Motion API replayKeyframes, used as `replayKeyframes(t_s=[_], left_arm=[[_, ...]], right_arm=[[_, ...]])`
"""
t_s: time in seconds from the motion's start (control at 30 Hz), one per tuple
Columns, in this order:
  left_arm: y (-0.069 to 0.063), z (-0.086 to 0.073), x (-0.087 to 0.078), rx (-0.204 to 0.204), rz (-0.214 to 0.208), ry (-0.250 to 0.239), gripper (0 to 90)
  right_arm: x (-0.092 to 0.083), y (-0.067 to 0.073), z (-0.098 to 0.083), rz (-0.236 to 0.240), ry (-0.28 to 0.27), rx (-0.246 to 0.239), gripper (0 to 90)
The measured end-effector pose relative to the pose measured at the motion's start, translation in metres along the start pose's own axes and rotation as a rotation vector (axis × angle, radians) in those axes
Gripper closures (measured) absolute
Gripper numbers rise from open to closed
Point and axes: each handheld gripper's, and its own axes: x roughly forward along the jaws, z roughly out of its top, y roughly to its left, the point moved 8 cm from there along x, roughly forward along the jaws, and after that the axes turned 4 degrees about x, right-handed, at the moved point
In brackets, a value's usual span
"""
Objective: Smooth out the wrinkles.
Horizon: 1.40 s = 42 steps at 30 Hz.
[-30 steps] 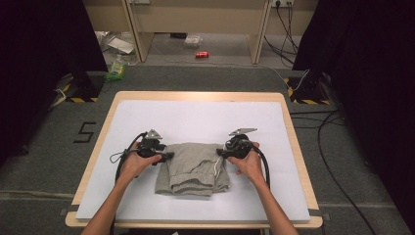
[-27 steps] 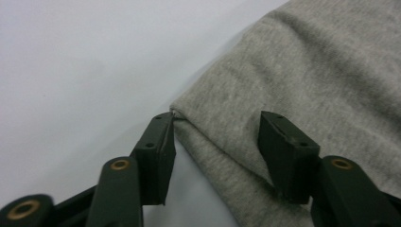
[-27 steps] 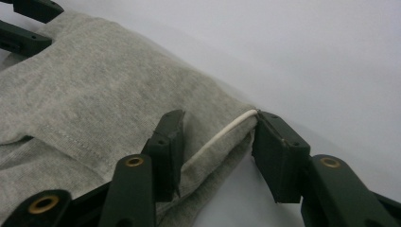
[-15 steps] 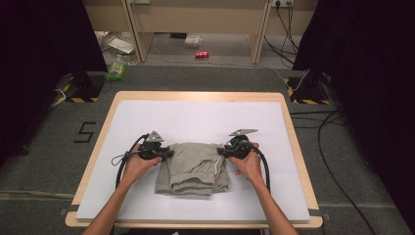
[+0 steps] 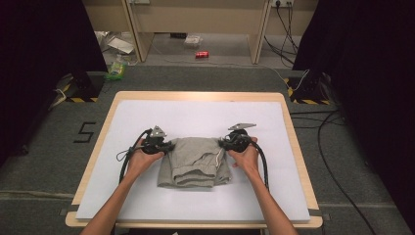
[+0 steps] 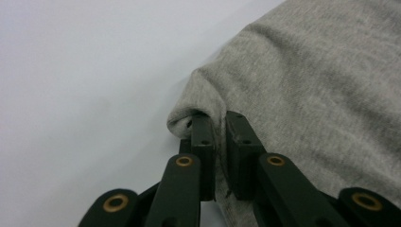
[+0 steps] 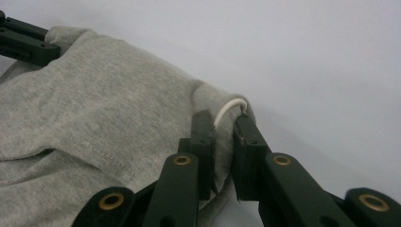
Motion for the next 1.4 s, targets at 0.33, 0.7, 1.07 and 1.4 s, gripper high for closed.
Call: replayKeyframes(t_s=[0.33,0.7,1.07,1.4], left_arm=[[0.023,0.019,0.021,-0.027,0.025,0.009,81.7],[0.032,0.025,0.028,-0.037,0.034,0.012,79.4],[0.039,0.021,0.027,-0.099,0.028,-0.003,66.0],[0.042,0.021,0.02,-0.096,0.076,0.017,49.0]], right_arm=[[0.016,-0.024,0.023,-0.046,-0.006,0.02,80.8],[0.024,-0.034,0.033,-0.08,-0.004,0.032,76.2],[0.015,-0.042,0.037,-0.135,-0.023,0.056,56.2],[-0.001,-0.045,0.042,-0.178,-0.039,0.027,47.8]])
